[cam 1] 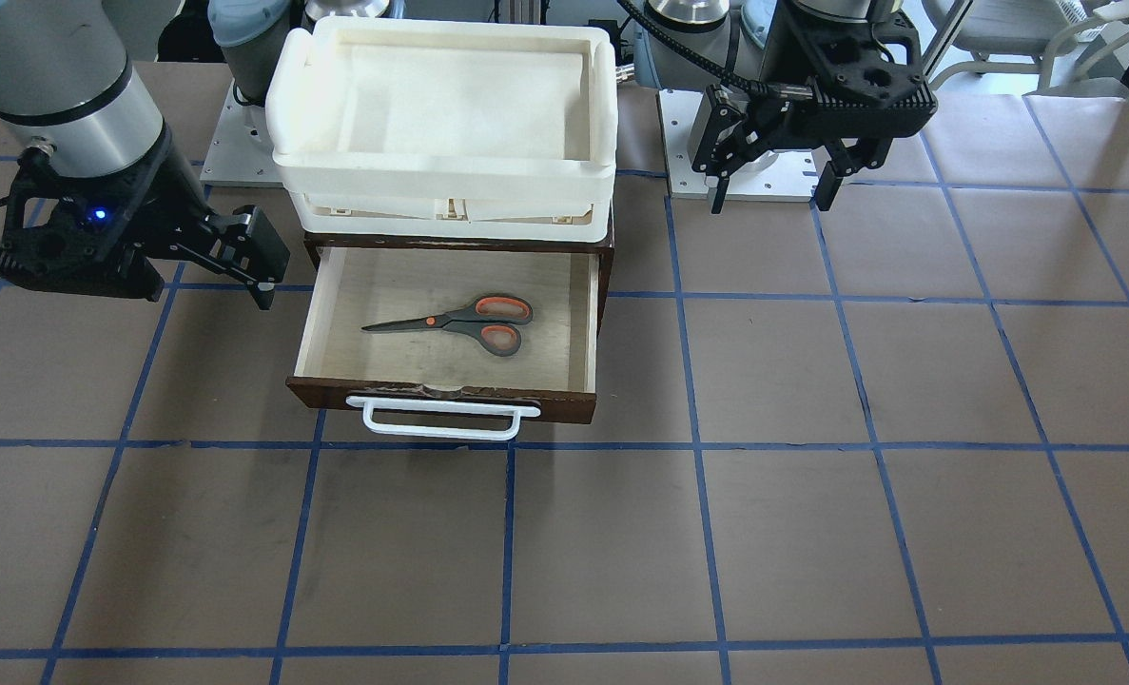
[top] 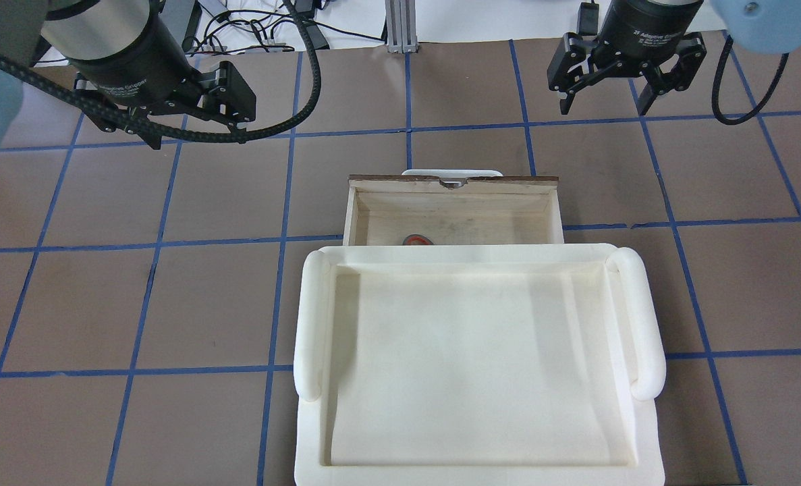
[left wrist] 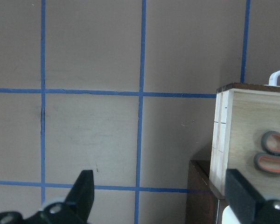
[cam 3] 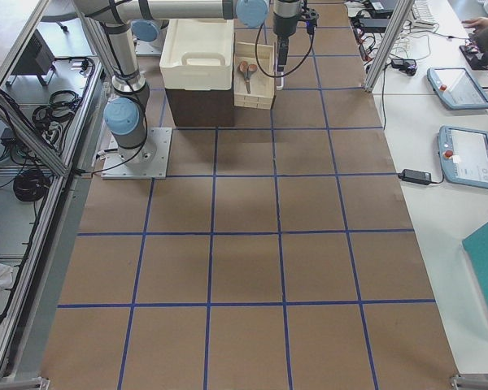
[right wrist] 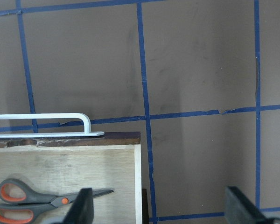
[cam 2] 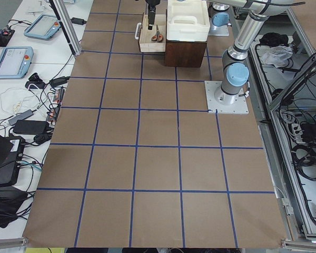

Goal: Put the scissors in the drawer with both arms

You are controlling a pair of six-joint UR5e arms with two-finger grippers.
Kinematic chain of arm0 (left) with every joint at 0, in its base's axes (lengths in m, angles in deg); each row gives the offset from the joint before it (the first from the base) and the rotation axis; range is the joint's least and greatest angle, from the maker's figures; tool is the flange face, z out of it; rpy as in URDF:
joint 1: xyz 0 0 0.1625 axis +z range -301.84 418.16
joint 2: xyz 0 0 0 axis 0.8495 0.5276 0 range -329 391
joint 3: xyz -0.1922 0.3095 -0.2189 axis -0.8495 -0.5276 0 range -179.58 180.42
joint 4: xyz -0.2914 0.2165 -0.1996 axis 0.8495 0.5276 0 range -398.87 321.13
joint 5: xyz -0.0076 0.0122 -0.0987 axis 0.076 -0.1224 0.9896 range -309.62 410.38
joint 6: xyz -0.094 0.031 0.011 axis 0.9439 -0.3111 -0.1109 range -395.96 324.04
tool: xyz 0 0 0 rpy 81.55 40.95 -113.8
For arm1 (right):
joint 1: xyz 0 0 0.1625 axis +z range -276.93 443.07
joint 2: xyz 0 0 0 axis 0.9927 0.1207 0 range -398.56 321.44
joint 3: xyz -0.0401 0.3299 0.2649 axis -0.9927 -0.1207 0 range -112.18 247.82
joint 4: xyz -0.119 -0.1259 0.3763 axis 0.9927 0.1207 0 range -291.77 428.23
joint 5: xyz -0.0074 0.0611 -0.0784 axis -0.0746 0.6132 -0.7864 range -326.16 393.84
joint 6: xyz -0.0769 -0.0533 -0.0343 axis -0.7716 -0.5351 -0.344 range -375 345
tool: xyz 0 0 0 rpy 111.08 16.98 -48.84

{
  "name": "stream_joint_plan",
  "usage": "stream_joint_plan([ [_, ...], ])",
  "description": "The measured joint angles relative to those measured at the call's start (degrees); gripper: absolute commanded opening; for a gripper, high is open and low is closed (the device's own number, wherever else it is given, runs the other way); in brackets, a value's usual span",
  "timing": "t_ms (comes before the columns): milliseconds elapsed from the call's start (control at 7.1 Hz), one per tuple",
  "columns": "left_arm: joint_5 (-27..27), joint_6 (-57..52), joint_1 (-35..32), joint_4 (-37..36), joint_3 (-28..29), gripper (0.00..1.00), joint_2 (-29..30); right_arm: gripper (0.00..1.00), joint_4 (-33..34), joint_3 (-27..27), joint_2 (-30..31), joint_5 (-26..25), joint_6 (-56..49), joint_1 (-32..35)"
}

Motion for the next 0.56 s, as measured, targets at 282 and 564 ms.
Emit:
stream_joint_plan([
  [282, 0.02, -0.25, 0.0, 0.03, -0.06, 1.0, -0.09, 1.0, -0.09, 0.0, 0.89, -0.01, 0.18, 0.0],
  [564, -0.05, -0.33, -0.02, 0.04, -0.1, 1.0, -0.11, 1.0, -0.12, 0.0, 1.25, -0.01, -0.13, 0.0],
])
